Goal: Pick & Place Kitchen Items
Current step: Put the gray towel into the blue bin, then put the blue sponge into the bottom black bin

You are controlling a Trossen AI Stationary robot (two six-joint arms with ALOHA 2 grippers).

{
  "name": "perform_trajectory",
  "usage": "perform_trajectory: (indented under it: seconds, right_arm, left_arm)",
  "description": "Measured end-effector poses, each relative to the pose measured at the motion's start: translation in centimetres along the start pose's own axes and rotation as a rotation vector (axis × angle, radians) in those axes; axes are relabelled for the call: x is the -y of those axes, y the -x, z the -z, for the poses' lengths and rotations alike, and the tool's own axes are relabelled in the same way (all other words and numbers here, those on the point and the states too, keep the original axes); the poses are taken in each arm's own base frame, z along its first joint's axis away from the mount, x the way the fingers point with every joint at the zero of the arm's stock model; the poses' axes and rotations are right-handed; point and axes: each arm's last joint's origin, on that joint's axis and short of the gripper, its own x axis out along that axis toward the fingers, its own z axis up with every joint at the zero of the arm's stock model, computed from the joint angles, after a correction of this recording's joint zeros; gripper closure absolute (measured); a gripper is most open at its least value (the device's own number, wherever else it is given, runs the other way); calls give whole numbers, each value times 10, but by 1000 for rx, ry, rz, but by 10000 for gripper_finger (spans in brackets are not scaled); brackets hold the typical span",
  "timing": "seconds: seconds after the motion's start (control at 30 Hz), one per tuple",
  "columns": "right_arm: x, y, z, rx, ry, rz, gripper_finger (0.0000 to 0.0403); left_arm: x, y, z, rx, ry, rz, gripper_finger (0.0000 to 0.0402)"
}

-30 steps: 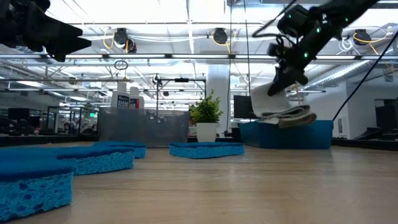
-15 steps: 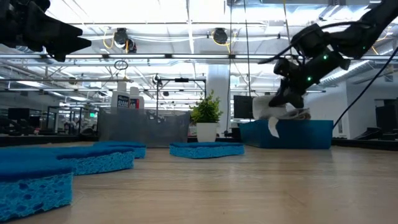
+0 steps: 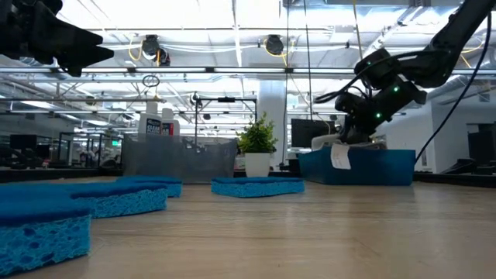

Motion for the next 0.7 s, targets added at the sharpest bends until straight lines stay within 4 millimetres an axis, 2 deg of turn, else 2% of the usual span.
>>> perform_trajectory:
  seconds: [0.13,0.4,0.57,0.7]
  right_arm:
    - [0,-3,1,-14,-16,35,338]
    - [5,3,-5,-21,-93,127,222]
    - [10,14,-19,18,-111,248,157]
    - [9,27,-37,135,-163,288,119]
  left_arm:
    - [0,0,0,0,0,0,172]
    - [0,0,0,0,0,0,172]
    - [0,0,0,0,0,0,172]
    - [0,0,0,0,0,0,172]
